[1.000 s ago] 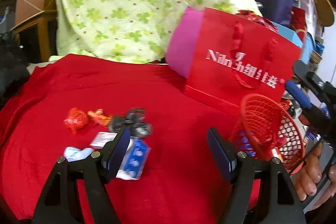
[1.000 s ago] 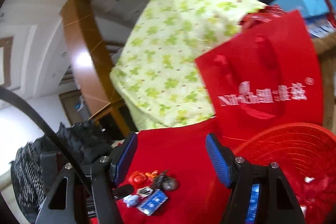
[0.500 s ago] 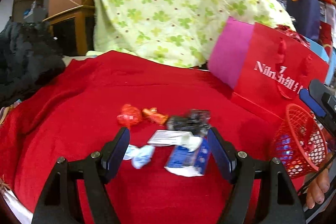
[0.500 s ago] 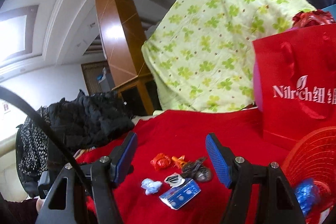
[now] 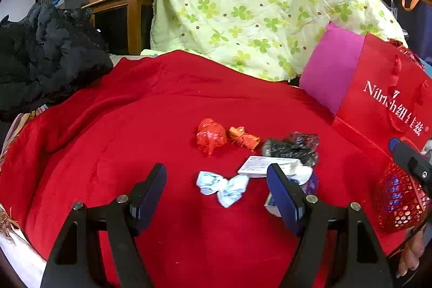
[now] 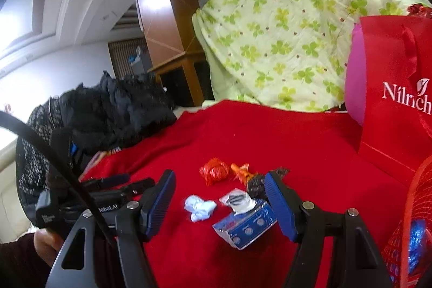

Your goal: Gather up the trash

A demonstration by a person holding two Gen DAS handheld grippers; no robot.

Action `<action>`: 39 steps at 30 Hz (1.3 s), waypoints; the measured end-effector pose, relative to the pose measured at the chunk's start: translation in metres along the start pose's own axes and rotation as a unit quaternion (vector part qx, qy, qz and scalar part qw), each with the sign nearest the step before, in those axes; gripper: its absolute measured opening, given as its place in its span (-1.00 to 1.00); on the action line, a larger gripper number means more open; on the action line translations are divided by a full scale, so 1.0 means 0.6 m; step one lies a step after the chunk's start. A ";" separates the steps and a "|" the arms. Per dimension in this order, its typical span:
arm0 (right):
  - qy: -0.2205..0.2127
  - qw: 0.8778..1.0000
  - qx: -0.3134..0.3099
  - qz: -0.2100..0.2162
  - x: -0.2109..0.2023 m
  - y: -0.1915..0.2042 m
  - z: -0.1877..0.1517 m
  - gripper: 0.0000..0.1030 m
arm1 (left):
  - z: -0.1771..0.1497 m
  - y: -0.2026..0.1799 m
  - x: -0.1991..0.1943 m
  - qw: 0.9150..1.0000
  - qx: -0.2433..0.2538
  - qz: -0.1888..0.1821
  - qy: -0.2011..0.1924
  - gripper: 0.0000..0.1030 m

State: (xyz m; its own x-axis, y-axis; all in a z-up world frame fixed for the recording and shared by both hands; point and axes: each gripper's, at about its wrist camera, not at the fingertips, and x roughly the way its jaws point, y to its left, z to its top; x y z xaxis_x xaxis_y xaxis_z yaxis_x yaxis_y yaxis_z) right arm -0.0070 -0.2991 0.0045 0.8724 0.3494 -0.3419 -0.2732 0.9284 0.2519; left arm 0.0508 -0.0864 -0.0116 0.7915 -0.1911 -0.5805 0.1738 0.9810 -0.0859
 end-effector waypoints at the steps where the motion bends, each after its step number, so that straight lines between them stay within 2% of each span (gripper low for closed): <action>1: 0.006 1.000 -0.001 -0.002 0.005 0.002 -0.001 0.39 | -0.001 0.002 0.002 1.000 -0.001 0.001 0.001 0.49; 16: 0.101 0.995 -0.024 -0.013 0.088 0.024 -0.038 0.39 | -0.026 0.055 0.028 1.000 -0.016 0.014 0.018 0.49; 21: 0.118 0.992 0.035 -0.010 0.102 -0.014 -0.036 0.39 | -0.039 0.074 0.044 0.999 -0.020 0.019 0.026 0.49; 26: 0.146 0.985 0.086 -0.018 0.129 -0.047 -0.042 0.39 | -0.055 0.089 0.068 0.999 -0.031 0.008 0.043 0.49; 32: 0.196 0.968 0.152 -0.044 0.185 -0.090 -0.064 0.29 | -0.059 0.087 0.088 0.998 -0.020 -0.011 0.051 0.49; 36: 0.191 0.956 0.220 -0.035 0.204 -0.133 -0.060 0.29 | -0.063 0.093 0.098 0.998 -0.021 -0.020 0.055 0.49; 39: 0.184 0.953 0.234 -0.057 0.223 -0.158 -0.045 0.29 | -0.069 0.098 0.107 0.997 -0.028 -0.024 0.063 0.49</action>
State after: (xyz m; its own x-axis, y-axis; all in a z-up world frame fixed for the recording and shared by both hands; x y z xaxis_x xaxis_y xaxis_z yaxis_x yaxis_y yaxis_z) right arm 0.1249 -0.3372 -0.0896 0.6604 0.3513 -0.6636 0.1002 0.8347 0.5415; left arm 0.0878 -0.0397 -0.0873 0.7022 -0.2359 -0.6718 0.1735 0.9718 -0.1600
